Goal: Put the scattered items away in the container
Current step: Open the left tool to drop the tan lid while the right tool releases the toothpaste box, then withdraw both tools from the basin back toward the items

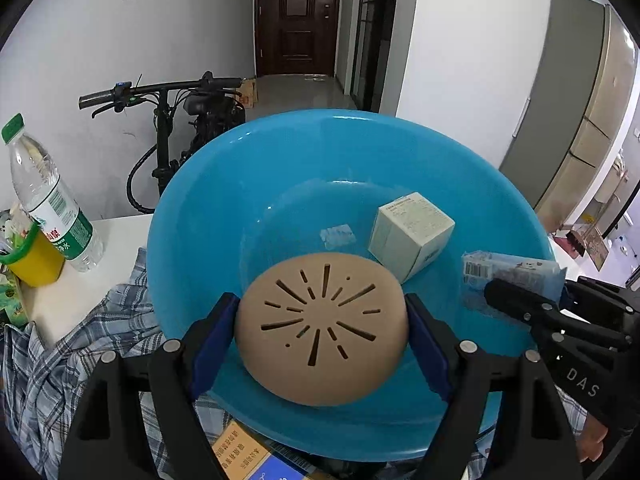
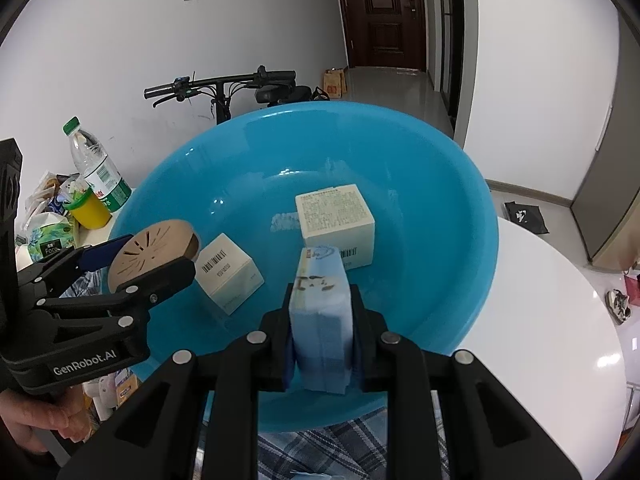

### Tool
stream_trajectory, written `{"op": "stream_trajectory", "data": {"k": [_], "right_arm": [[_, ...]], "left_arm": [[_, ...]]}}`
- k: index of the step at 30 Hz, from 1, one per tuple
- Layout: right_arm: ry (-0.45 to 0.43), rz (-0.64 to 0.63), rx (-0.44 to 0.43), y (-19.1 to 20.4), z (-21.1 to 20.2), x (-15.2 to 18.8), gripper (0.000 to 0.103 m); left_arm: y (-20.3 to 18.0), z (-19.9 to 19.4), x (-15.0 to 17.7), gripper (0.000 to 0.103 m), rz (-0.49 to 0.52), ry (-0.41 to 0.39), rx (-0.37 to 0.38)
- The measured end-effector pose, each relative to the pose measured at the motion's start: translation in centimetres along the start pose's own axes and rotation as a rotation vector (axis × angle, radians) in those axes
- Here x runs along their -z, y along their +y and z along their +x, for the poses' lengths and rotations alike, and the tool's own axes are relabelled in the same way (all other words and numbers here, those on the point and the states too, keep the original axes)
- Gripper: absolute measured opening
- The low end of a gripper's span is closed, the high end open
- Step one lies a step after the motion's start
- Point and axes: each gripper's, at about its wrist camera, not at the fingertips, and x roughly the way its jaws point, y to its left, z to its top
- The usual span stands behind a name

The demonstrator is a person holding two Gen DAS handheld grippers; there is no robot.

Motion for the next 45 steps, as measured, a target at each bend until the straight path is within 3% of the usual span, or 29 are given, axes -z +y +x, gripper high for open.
{"op": "stream_trajectory", "data": {"k": [9, 16, 28, 39, 42, 44, 45], "right_arm": [[0.007, -0.021, 0.006, 0.3, 0.2, 0.1, 0.02], [0.008, -0.032, 0.011, 0.7, 0.2, 0.3, 0.02], [0.014, -0.05, 0.044, 1.4, 0.1, 0.5, 0.02], [0.007, -0.055, 0.058, 1.8, -1.6, 1.1, 0.021], [-0.009, -0.057, 0.059, 2.0, -2.7, 1.4, 0.037], [-0.037, -0.059, 0.066, 2.3, -3.8, 1.8, 0.061], [-0.05, -0.062, 0.072, 2.4, -4.3, 1.9, 0.062]], "left_arm": [[0.1, -0.6, 0.2, 0.086, -0.01, -0.022, 0.026], [1.2, -2.8, 0.1, 0.103, -0.039, -0.113, 0.06], [1.8, -5.8, 0.4, 0.103, -0.027, -0.168, 0.02], [2.4, -7.4, 2.2, 0.103, -0.039, -0.157, 0.044], [2.5, -8.3, 2.8, 0.103, -0.037, -0.156, 0.047], [2.6, -9.0, 3.2, 0.103, -0.042, -0.152, 0.051], [2.6, -9.3, 3.4, 0.103, -0.045, -0.154, 0.052]]}}
